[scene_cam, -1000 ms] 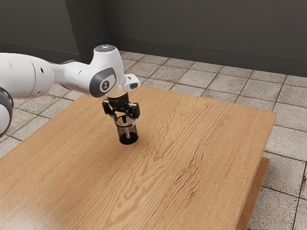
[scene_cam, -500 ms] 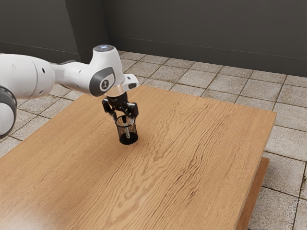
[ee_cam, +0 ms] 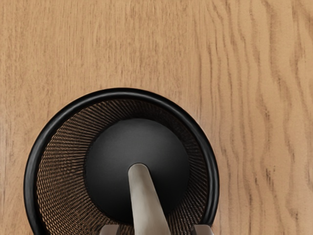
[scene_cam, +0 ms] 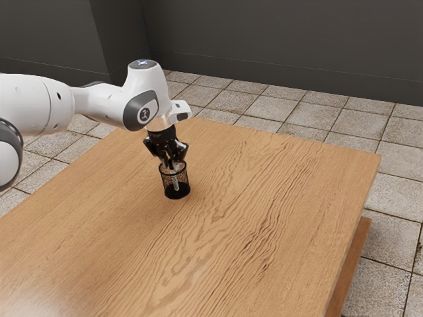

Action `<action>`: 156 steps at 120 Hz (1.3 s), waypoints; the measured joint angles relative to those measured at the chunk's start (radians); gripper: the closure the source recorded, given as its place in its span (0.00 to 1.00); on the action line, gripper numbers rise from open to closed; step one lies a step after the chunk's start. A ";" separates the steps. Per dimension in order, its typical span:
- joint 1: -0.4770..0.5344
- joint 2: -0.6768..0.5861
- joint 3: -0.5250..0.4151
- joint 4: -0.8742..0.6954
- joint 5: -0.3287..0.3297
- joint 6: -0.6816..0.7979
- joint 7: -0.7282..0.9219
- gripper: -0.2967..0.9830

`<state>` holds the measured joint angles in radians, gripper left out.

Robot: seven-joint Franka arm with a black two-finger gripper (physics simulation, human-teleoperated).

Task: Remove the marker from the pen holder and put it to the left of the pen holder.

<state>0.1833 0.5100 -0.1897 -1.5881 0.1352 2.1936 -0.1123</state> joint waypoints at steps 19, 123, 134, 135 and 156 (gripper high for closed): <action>0.001 0.000 0.000 0.000 0.000 -0.001 0.007 0.73; 0.072 -0.109 0.106 0.038 0.047 -0.159 0.001 0.80; 0.073 -0.043 0.102 0.065 0.045 -0.167 0.000 0.80; 0.073 -0.040 0.102 0.067 0.045 -0.168 0.000 0.80; 0.075 -0.021 0.093 0.076 0.038 -0.175 0.000 0.80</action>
<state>0.2579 0.4886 -0.0963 -1.5118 0.1730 2.0183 -0.1119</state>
